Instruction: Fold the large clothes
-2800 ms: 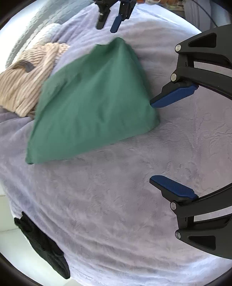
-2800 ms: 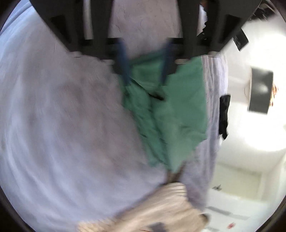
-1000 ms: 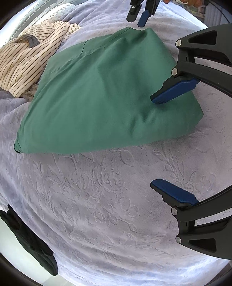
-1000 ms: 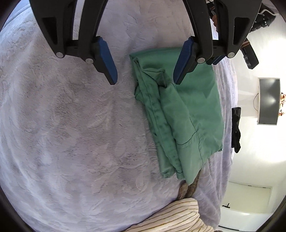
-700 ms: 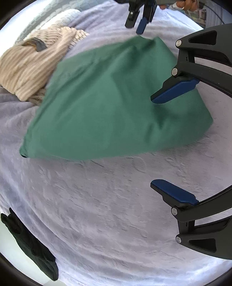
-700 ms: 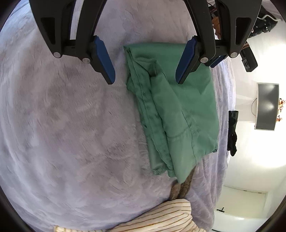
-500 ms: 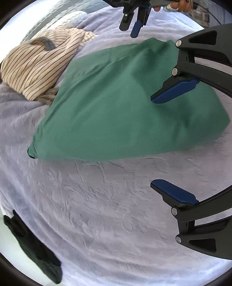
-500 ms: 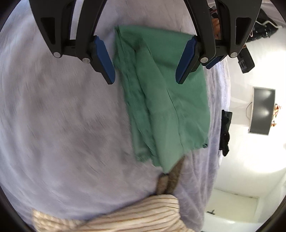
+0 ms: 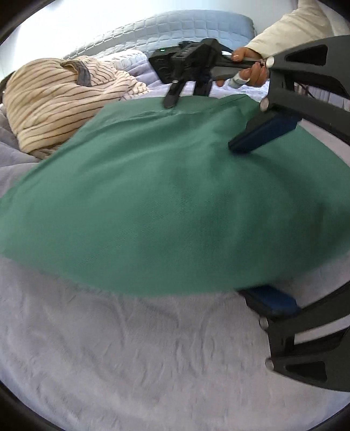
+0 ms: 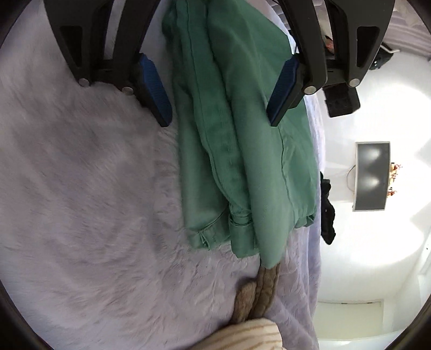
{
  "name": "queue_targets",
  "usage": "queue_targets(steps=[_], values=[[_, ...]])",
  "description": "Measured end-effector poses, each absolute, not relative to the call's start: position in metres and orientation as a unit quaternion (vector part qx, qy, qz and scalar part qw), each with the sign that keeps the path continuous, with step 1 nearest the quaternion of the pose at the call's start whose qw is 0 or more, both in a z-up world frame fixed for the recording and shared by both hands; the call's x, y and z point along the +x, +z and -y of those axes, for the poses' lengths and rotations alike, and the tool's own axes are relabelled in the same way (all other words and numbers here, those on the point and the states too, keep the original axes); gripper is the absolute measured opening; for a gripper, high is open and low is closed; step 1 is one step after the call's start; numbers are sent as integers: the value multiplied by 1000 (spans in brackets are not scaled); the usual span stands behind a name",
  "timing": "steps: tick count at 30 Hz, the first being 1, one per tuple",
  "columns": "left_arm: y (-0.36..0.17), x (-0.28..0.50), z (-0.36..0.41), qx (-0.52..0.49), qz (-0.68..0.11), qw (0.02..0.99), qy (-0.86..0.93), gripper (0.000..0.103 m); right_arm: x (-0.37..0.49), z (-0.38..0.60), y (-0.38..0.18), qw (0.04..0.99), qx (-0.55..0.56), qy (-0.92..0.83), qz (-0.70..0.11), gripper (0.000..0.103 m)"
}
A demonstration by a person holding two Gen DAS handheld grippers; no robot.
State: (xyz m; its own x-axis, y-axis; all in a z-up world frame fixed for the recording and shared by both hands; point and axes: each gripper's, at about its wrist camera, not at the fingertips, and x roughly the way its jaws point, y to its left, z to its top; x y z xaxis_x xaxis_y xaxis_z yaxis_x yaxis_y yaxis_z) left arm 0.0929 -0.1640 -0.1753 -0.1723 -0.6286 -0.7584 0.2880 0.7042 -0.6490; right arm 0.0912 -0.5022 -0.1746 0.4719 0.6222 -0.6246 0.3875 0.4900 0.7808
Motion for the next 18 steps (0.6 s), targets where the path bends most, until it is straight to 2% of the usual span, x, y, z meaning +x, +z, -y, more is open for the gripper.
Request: queue_targets(steps=[3, 7, 8, 9, 10, 11, 12, 15, 18], values=[[-176, 85, 182, -98, -672, 638, -362, 101, 107, 498, -177, 703, 495, 105, -500, 79], [-177, 78, 191, -72, -672, 648, -352, 101, 123, 496, -183, 701, 506, 114, -489, 79], [-175, 78, 189, -71, -671, 651, -349, 98, 124, 497, -186, 696, 515, 110, -488, 77], [-173, 78, 189, -68, -668, 655, -348, 88, 124, 498, -189, 691, 525, 104, -486, 68], [-169, 76, 186, -59, -661, 660, -351, 82, 122, 498, -189, 690, 528, 100, -485, 59], [-163, 73, 185, -51, -654, 666, -356, 72, 121, 497, -188, 690, 531, 102, -482, 36], [-157, 70, 183, -43, -646, 671, -361, 63, 119, 496, -187, 689, 533, 103, -481, 27], [-141, 69, 180, -38, -631, 679, -372, 49, 116, 490, -173, 692, 543, 121, -460, 21], [-121, 67, 174, -51, -617, 684, -386, 45, 110, 485, -156, 690, 560, 146, -434, 20]])
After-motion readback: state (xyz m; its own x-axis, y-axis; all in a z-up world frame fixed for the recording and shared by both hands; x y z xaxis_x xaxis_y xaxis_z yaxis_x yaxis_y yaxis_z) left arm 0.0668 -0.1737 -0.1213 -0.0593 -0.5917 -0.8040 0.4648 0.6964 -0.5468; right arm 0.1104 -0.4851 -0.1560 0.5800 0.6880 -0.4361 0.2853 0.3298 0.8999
